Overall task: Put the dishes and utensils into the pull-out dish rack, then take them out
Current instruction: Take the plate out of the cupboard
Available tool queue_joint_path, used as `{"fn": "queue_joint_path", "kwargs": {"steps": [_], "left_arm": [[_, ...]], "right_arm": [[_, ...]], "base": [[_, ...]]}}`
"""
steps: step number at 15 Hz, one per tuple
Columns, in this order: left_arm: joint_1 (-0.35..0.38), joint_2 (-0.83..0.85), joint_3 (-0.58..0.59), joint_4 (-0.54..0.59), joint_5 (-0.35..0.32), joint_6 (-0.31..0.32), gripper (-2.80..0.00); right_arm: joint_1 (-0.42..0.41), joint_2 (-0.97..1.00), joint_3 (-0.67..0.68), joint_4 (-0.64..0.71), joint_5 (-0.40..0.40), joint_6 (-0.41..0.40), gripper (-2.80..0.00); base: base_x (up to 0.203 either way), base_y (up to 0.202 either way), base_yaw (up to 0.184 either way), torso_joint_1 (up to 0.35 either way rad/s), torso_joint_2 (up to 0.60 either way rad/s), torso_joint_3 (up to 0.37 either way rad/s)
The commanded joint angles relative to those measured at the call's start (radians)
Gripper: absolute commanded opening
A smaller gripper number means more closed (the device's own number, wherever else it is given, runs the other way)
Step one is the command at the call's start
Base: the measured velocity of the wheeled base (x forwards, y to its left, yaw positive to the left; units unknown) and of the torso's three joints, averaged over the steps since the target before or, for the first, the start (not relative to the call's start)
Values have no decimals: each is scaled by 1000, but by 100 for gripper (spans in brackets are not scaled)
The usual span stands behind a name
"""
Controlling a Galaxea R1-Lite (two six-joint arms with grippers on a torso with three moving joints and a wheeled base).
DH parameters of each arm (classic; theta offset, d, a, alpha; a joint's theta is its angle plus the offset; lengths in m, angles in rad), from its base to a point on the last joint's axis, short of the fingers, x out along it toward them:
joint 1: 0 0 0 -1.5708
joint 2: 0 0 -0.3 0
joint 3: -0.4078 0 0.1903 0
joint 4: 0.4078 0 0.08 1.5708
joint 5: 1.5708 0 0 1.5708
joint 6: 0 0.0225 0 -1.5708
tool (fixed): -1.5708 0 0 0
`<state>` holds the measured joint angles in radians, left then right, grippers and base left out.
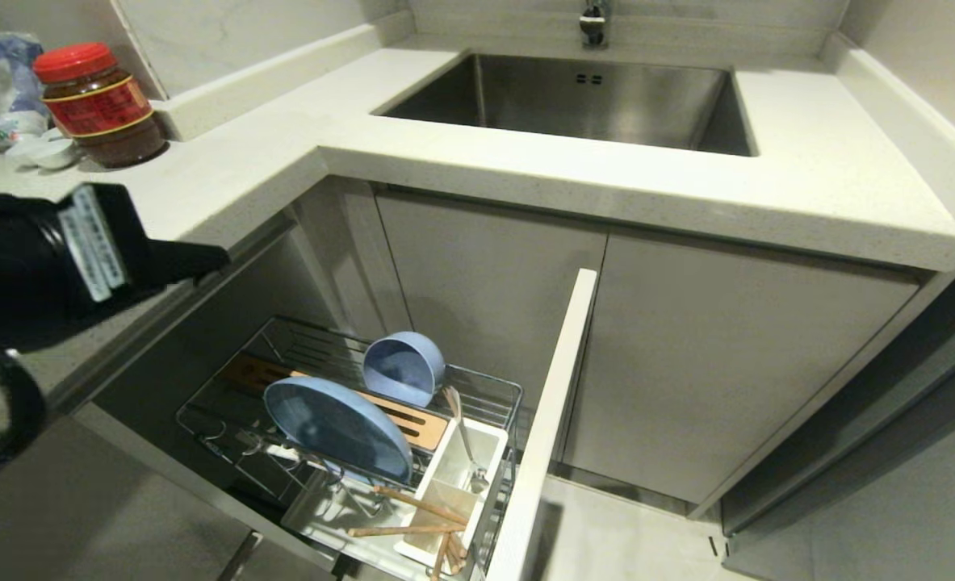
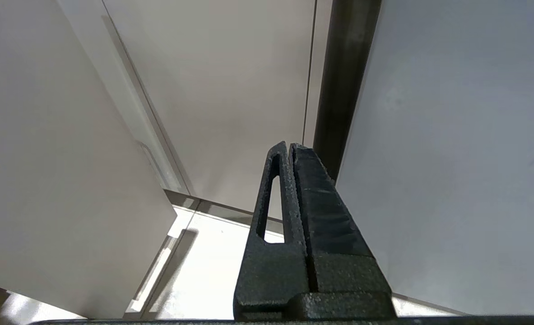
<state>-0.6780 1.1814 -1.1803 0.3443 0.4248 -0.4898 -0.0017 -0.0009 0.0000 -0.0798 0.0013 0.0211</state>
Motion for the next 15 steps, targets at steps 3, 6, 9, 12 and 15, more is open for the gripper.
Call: {"fn": "queue_joint_path", "kwargs": {"steps": [3,6,9,12,15], "left_arm": [[-102,185,-22,106,121,-204,-280],[-147,287,-28,151,246,-328,0],[-159,373,-31,177,332,-425,0],[-152,456,-31,179,365,-500,0],[-133,548,-30,180,421,-568,0]], "right_arm": [[0,-1,26,-1,0,0,-280],[0,-1,26,-1,0,0,-280],[0,-1,26,0,0,0,-280],[0,-1,26,-2,0,0,-280],[0,-1,26,-1,0,0,-280]], "base": [[0,0,0,0,0,0],[0,0,0,0,0,0],[0,0,0,0,0,0],[0,0,0,0,0,0],[0,0,0,0,0,0]]}}
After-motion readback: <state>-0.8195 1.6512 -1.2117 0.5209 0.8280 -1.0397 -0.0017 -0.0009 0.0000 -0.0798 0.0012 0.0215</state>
